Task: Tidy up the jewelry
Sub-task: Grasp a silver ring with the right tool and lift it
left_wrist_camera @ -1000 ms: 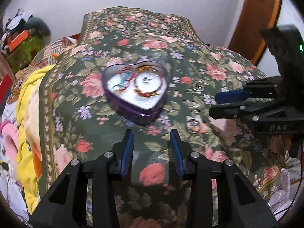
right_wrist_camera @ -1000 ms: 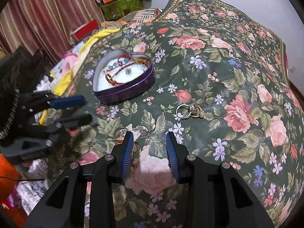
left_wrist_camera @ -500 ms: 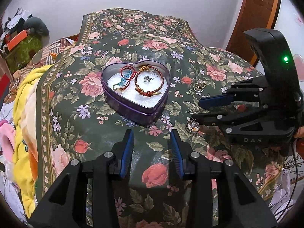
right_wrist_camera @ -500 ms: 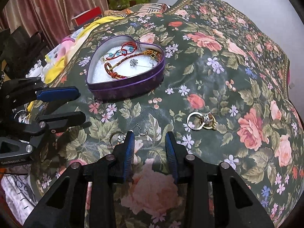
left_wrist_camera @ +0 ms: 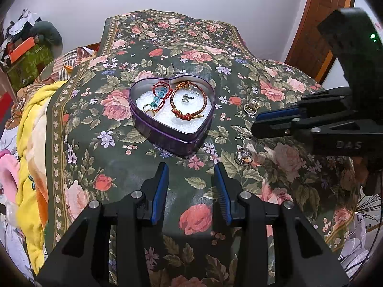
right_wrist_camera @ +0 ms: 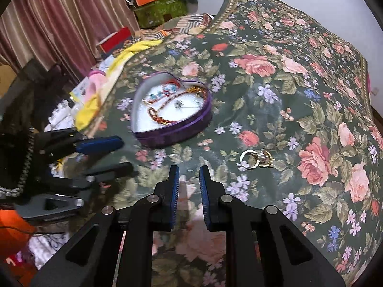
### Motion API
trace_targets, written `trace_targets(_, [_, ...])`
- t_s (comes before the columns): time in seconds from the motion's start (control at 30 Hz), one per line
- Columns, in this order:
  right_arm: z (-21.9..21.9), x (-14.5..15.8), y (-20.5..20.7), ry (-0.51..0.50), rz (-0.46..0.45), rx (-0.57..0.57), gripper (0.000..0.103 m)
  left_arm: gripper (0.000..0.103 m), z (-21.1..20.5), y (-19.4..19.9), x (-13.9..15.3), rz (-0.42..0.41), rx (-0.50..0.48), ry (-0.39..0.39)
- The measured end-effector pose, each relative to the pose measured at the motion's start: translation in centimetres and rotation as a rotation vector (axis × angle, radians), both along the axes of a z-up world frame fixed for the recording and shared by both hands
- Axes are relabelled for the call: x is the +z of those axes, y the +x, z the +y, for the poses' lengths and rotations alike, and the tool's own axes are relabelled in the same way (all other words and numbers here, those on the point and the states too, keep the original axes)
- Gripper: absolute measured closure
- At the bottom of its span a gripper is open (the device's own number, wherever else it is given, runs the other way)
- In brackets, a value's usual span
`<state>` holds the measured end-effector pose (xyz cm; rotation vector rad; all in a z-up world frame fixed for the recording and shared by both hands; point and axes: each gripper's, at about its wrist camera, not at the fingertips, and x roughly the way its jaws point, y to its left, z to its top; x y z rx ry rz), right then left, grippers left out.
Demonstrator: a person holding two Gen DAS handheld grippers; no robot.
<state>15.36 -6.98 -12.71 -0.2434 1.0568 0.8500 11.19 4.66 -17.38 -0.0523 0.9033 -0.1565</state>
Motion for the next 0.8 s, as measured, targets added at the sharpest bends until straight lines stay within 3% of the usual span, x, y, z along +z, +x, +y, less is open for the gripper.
trace_targets(0.13, [1.2,-1.1,-0.5,-0.011,0.045,0.033,0.087,0.064,0.0,-0.1,0.1,0.0,0.0,0.002])
trace_targets(0.43, [2.4,-2.2,-1.5,-0.046,-0.018,0.061,0.087,0.064,0.3,-0.3,-0.1,0.0,0.007,-0.005])
trace_targets(0.5, [2.4,-2.3,-1.7,-0.054,-0.037,0.065,0.094,0.064,0.3,-0.3,-0.1,-0.001,0.006,-0.003])
trace_targets(0.6, [2.0,-2.2,-1.5,-0.024,-0.017,0.05,0.096,0.064,0.3,-0.3,-0.2,-0.001,0.006,-0.003])
trace_targets(0.8, [0.8,0.0,-1.2,0.039,-0.063,0.007,0.099,0.064,0.2,-0.2,-0.2,0.003,0.006,-0.009])
